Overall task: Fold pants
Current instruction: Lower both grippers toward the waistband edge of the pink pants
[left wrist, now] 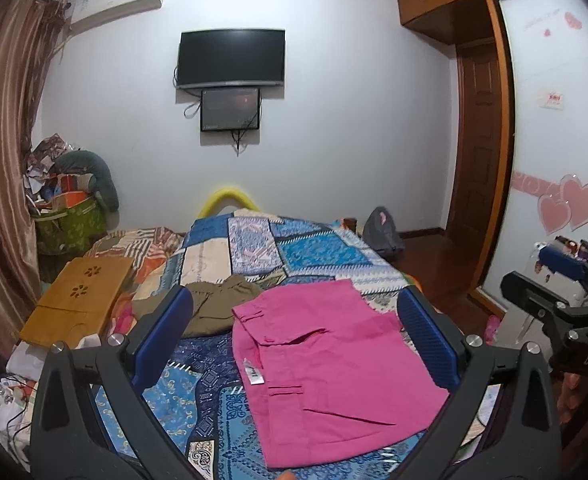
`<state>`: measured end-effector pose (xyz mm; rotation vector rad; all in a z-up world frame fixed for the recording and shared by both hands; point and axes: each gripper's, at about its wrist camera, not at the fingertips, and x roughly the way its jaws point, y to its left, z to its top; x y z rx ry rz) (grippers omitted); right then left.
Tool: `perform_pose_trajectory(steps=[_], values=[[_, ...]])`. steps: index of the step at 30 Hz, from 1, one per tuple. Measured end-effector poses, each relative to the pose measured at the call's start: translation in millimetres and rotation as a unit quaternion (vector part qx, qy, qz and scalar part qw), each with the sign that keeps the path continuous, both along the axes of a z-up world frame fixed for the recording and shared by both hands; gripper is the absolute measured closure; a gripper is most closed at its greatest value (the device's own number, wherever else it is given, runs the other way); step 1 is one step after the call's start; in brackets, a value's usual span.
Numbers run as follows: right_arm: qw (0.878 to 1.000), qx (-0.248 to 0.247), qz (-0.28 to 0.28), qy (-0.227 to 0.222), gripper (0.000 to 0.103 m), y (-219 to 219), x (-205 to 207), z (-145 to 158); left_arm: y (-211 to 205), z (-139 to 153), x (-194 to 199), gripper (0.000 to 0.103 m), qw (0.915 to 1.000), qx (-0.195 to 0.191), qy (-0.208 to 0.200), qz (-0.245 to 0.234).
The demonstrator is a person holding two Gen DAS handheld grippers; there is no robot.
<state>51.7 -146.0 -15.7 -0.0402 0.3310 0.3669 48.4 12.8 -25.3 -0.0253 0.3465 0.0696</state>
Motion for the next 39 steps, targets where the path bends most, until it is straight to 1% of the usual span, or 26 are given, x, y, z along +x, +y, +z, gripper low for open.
perform_pose_trajectory(steps=[4,5,9,10,16,18,19,21,25,28,30,31,32,33,34,35,37,39], values=[[1.0,-0.02,-0.009,0.012,0.0,-0.2,21.2,-11.7,12.5,-13.8,31.8,0.0,0.9997,0.001,0.024,0.01],[0.999,-0.027,-0.011,0.018,0.0,-0.4,31.9,-17.1,16.8,-17.3,40.5,0.0,0.9995,0.0,0.028,0.015],[0.998,-0.051,-0.014,0.034,0.0,-3.2,64.2,-31.2,38.1,-31.7,80.1,0.0,0.9983,-0.018,0.051,0.022],[0.998,-0.052,-0.014,0.036,0.0,-4.9,66.9,-32.4,43.5,-34.8,89.5,0.0,0.9979,-0.019,0.058,0.023],[0.996,-0.052,-0.004,0.069,0.0,-15.4,120.3,-46.6,82.4,-63.3,154.1,0.0,0.9926,-0.019,0.109,0.049],[0.996,-0.052,-0.002,0.075,0.0,-17.2,135.5,-49.5,96.3,-75.3,175.6,0.008,0.9902,-0.019,0.127,0.056],[0.996,-0.052,-0.002,0.077,0.0,-17.5,141.5,-50.8,101.2,-81.2,186.1,0.01,0.9888,-0.018,0.137,0.056],[0.995,-0.056,-0.001,0.082,0.0,-18.7,158.7,-55.8,112.3,-94.6,207.0,0.012,0.9854,-0.014,0.158,0.063],[0.993,-0.088,-0.018,0.08,0.0,-17.7,189.0,-70.3,130.6,-123.1,248.2,0.012,0.9803,-0.004,0.182,0.077],[0.989,-0.116,-0.011,0.09,0.005,-11.9,214.1,-87.0,141.4,-143.9,276.4,0.017,0.9758,0.002,0.205,0.076],[0.987,-0.121,0.0,0.106,0.008,-6.8,230.4,-95.8,148.7,-159.4,294.6,0.025,0.973,-0.012,0.221,0.065],[0.985,-0.123,0.005,0.119,0.011,-3.3,240.1,-102.6,152.4,-168.5,304.1,0.027,0.9711,-0.019,0.23,0.06],[0.982,-0.132,0.009,0.136,0.017,1.3,251.2,-110.3,153.8,-173.5,309.1,0.032,0.9697,-0.019,0.236,0.06],[0.979,-0.139,0.013,0.148,0.021,4.4,261.1,-116.6,155.4,-180.8,317.0,0.037,0.9681,-0.016,0.243,0.059],[0.977,-0.142,0.017,0.157,0.029,5.8,268.3,-120.5,156.2,-188.3,324.4,0.039,0.9664,-0.01,0.25,0.06],[0.975,-0.142,0.024,0.168,0.032,8.0,277.4,-126.0,155.3,-193.8,329.9,0.043,0.9647,-0.005,0.256,0.06],[0.973,-0.142,0.036,0.179,0.032,11.1,292.6,-132.9,157.4,-208.5,343.9,0.044,0.9611,-0.006,0.271,0.052],[0.97,-0.144,0.048,0.189,0.032,16.7,306.9,-140.0,160.5,-219.1,350.8,0.044,0.9578,-0.02,0.284,0.039]])
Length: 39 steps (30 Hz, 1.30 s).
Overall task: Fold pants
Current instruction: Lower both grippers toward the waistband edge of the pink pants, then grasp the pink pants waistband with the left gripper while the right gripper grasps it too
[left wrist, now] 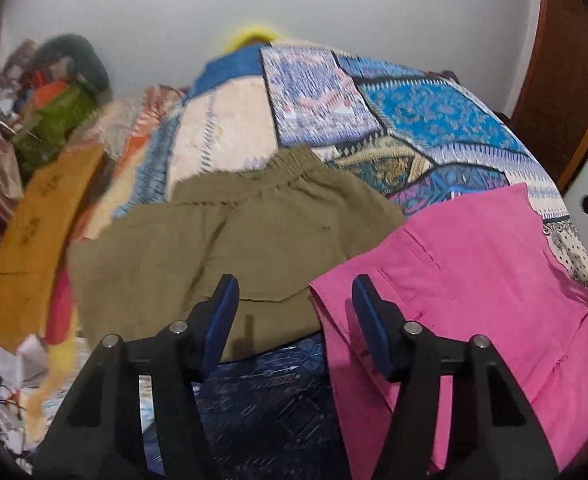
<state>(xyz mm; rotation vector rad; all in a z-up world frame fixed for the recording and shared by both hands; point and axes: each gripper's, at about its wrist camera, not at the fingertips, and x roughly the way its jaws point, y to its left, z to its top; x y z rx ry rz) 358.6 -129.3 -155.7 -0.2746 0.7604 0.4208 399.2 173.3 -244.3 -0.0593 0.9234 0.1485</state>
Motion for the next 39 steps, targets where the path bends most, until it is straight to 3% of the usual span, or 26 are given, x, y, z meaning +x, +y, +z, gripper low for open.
perform_pose_trajectory(steps=[6,11,15,17,19,20,23,24,27,29,39], values=[[0.998,0.017,0.027,0.052,0.032,14.8,37.9,-23.8,-3.9,-24.5,15.4,0.043,0.9988,-0.025,0.034,-0.025],[0.997,0.013,0.035,0.065,0.032,27.8,59.5,-37.4,-6.7,-35.2,26.4,0.043,0.9985,-0.02,0.04,-0.032],[0.995,0.021,0.048,0.084,0.032,33.4,67.7,-46.8,-0.6,-46.2,31.4,0.043,0.9967,-0.05,0.055,-0.032],[0.994,0.018,0.053,0.097,0.042,38.8,72.0,-54.9,2.3,-49.5,32.7,0.043,0.9956,-0.063,0.059,-0.035],[0.993,0.029,0.054,0.098,0.043,38.0,71.8,-57.1,7.0,-52.8,33.7,0.044,0.994,-0.084,0.061,-0.033],[0.993,0.032,0.055,0.097,0.044,37.4,72.0,-57.0,6.6,-53.4,33.3,0.048,0.9937,-0.088,0.061,-0.035],[0.993,0.041,0.059,0.097,0.052,36.8,73.6,-56.6,-1.9,-53.1,32.9,0.075,0.9912,-0.098,0.063,-0.063],[0.993,0.041,0.062,0.096,0.055,37.6,73.5,-56.3,-5.2,-52.5,32.8,0.076,0.9921,-0.088,0.063,-0.063],[0.993,0.038,0.064,0.091,0.073,42.0,73.6,-55.0,-11.3,-50.7,32.5,0.084,0.9934,-0.071,0.063,-0.065],[0.994,0.033,0.059,0.089,0.095,43.9,74.6,-53.9,-10.7,-48.7,31.8,0.092,0.9938,-0.064,0.064,-0.064],[0.998,0.035,0.026,0.037,0.099,42.4,74.5,-28.6,-3.1,-2.7,29.1,0.097,0.9986,-0.012,0.019,-0.048]])
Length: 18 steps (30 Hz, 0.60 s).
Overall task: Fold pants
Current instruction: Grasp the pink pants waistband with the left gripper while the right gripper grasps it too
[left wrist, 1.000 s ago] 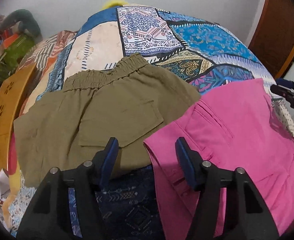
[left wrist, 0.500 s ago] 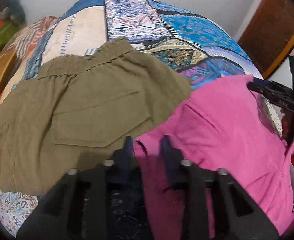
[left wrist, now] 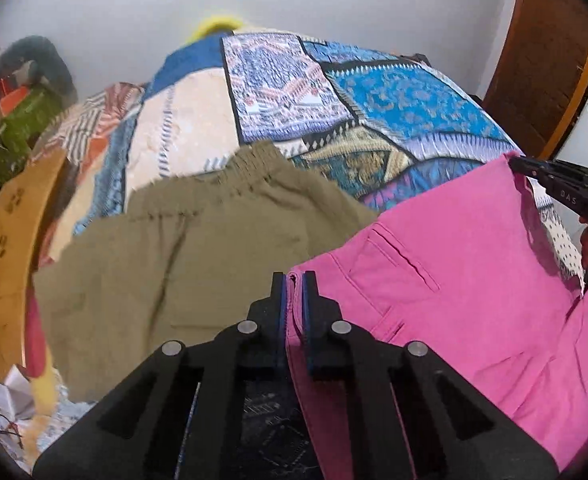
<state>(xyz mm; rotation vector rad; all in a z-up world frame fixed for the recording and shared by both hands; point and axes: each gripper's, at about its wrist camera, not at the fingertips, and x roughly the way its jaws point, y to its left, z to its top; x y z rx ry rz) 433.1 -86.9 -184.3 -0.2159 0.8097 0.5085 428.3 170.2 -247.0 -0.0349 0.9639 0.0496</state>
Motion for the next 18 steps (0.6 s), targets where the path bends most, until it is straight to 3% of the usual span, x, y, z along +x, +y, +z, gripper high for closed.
perform_pose_trajectory(steps=[3,6,18], values=[[1.0,0.008,-0.007,0.001,0.099,-0.1,2.7,7.7,1.3,2.9,6.3,0.097,0.9998,0.009,0.01,0.013],[1.0,0.024,-0.006,-0.016,0.099,-3.8,-6.5,25.3,-2.0,17.7,-1.9,0.097,0.9999,0.0,-0.012,0.008],[0.996,0.074,-0.011,-0.056,0.099,-31.9,-70.8,93.2,-38.2,110.9,-68.1,0.097,0.9959,-0.012,-0.082,-0.034]])
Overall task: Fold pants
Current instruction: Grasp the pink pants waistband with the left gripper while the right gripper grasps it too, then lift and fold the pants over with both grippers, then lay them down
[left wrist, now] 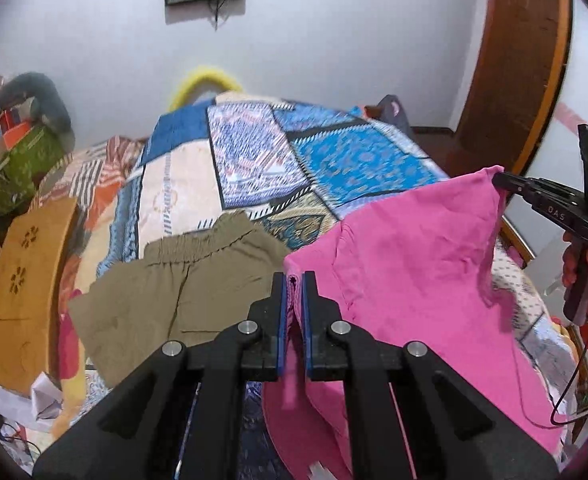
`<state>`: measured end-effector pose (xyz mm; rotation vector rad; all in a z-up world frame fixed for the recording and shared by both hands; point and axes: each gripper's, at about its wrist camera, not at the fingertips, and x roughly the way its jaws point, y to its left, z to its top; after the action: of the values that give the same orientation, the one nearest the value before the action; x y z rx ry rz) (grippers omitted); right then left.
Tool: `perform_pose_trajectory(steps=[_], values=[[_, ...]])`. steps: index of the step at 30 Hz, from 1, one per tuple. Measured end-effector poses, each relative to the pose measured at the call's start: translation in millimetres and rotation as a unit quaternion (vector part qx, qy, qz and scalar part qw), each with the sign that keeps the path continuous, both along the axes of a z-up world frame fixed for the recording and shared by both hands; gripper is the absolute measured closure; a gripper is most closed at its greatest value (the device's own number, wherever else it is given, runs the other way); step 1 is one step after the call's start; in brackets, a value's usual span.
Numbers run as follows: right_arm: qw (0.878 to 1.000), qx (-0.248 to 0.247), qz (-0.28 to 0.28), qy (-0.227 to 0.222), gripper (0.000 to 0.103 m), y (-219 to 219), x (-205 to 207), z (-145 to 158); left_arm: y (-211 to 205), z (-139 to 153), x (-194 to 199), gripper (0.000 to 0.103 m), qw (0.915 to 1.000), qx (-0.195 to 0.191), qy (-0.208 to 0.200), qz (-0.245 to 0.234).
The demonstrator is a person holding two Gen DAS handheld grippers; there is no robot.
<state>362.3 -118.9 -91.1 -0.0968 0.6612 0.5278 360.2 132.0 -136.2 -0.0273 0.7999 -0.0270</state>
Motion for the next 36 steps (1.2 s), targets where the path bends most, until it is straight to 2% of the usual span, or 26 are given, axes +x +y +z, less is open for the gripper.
perform_pose_trajectory(steps=[9,17,28,36], values=[[0.999,0.03,-0.002,-0.02,0.099,-30.7,-68.3,41.6,-23.0,41.8,-67.1,0.097,0.9996,0.001,-0.026,-0.011],[0.999,0.047,-0.006,-0.019,0.099,-54.3,-122.7,47.2,-44.5,51.8,-131.3,0.097,0.999,0.006,-0.03,-0.032],[0.998,0.059,-0.017,0.004,0.099,-87.3,-190.1,28.7,-63.0,30.6,-213.9,0.097,0.9984,0.004,-0.016,-0.054],[0.995,0.085,-0.027,0.033,0.099,-100.9,-225.2,-2.2,-76.1,5.4,-256.3,0.097,0.9972,-0.001,0.004,-0.074]])
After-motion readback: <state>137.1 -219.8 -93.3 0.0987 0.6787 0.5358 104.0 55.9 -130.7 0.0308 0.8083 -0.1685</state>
